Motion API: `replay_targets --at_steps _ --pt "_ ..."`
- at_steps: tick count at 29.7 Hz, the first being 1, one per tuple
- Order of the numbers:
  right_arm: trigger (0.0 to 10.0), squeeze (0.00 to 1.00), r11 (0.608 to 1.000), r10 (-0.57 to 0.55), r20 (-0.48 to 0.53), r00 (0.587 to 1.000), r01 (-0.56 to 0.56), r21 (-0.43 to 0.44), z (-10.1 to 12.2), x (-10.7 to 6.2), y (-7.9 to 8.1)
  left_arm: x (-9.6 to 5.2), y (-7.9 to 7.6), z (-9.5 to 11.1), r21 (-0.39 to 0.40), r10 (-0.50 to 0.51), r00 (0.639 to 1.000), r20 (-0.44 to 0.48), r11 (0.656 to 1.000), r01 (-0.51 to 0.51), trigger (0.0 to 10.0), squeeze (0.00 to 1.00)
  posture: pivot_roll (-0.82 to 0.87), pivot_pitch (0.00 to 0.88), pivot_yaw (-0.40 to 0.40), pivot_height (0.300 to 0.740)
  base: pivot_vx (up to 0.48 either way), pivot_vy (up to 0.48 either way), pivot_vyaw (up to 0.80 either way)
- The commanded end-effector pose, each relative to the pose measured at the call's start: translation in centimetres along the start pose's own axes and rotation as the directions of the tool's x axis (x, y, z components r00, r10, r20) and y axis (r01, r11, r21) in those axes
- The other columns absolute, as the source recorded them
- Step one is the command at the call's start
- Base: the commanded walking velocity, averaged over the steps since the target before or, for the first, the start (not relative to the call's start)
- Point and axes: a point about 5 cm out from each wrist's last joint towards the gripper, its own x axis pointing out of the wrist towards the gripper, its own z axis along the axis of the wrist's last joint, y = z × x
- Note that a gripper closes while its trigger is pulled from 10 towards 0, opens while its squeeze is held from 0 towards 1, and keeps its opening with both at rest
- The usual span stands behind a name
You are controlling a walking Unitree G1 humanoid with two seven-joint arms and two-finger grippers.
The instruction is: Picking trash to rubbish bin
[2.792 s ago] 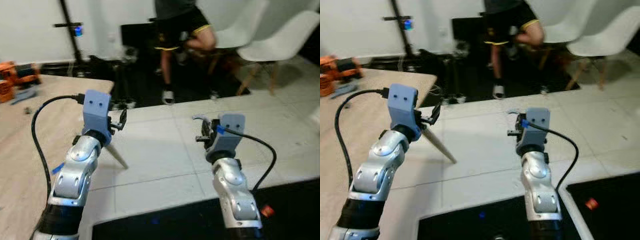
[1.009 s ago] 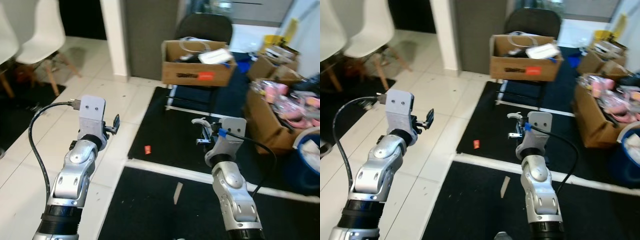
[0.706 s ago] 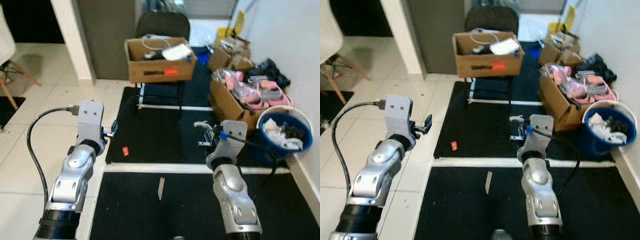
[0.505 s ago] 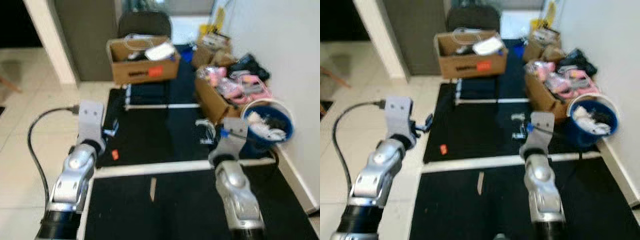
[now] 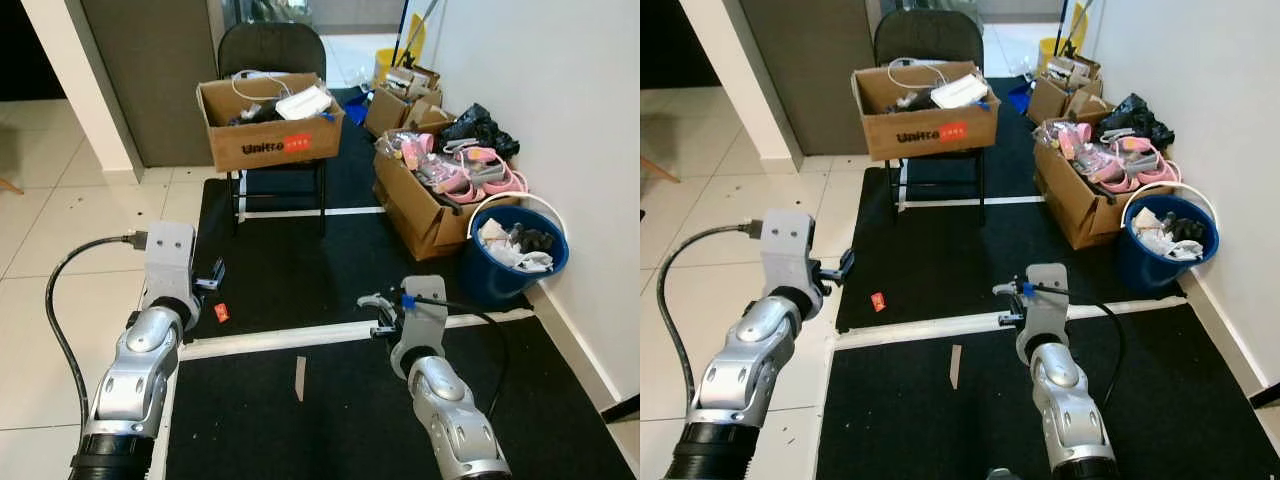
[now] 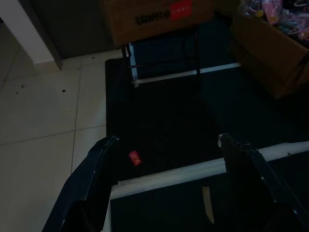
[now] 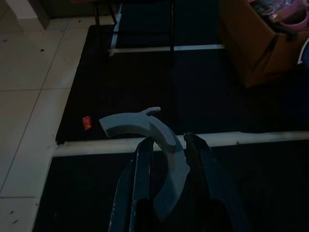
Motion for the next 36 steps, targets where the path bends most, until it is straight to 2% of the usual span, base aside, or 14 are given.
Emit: replay_targets --at_steps 1,6,8,13,20,26,27,29,31,36 --pt "10.0 0.0 1.0 -0.003 -0.012 1.0 0.003 -0.009 -0.4 0.0 -0.1 -0.1 0.1 -0.7 0.003 -0.002 1.0 -0.024 1.0 0.002 10.0 0.0 -0.02 0.132 0.034 0.74 0.349 0.0 0.0" --pt "10.0 0.0 1.0 -0.02 0.019 1.0 0.02 0.004 -0.1 0.2 -0.2 0.1 -0.1 -1.0 -0.001 -0.014 1.0 -0.027 1.0 0.014 10.0 0.0 -0.02 0.125 0.035 0.74 0.375 0.0 0.0" --pt "10.0 0.0 0.999 -0.029 0.102 0.994 0.025 0.04 1.0 0.3 -0.2 0.1 -0.3 -1.1 -0.003 -0.027 0.999 -0.027 1.0 0.027 10.0 0.0 -0.02 0.125 0.035 0.74 0.379 0.0 0.0" --pt "10.0 0.0 0.997 -0.026 0.166 0.986 0.014 0.071 1.9 0.3 -0.2 0.2 -0.3 -1.1 -0.003 -0.034 0.999 -0.022 0.999 0.034 10.0 0.0 -0.02 0.115 0.035 0.74 0.376 0.0 0.0" --pt "10.0 0.0 0.997 -0.005 0.202 0.979 -0.011 0.078 2.2 0.7 0.2 0.5 -0.6 -0.9 0.0 -0.051 0.999 -0.012 0.999 0.051 10.0 0.0 -0.02 0.101 0.035 0.74 0.375 0.0 0.0" --pt "10.0 0.0 0.996 0.023 0.243 0.97 -0.045 0.083 2.7 1.9 0.9 1.0 -1.4 -0.8 0.007 -0.087 0.996 -0.006 0.996 0.087 10.0 0.0 -0.02 0.092 0.043 0.74 0.375 0.0 0.0" --pt "10.0 0.0 0.994 0.045 0.268 0.962 -0.069 0.082 3.5 2.6 1.4 1.3 -2.0 -0.6 0.015 -0.11 0.994 -0.002 0.994 0.11 10.0 0.0 -0.02 0.094 0.048 0.74 0.379 0.0 0.0" --pt "10.0 0.0 0.994 0.045 0.268 0.962 -0.069 0.082 3.5 2.6 1.4 1.3 -2.0 -0.6 0.015 -0.11 0.994 -0.002 0.994 0.11 10.0 0.0 -0.02 0.094 0.048 0.74 0.379 0.0 0.0" --pt "10.0 0.0 0.993 0.073 0.29 0.954 -0.097 0.072 4.6 3.5 2.0 1.6 -2.5 -0.4 0.021 -0.125 0.992 0.004 0.992 0.124 10.0 0.0 -0.02 0.094 0.045 0.74 0.375 0.0 0.0" --pt "10.0 0.0 0.99 0.104 0.318 0.942 -0.127 0.053 5.6 3.8 2.5 1.7 -2.8 -0.3 0.029 -0.133 0.991 0.012 0.991 0.132 10.0 0.0 -0.01 0.097 0.041 0.74 0.376 0.0 0.0"
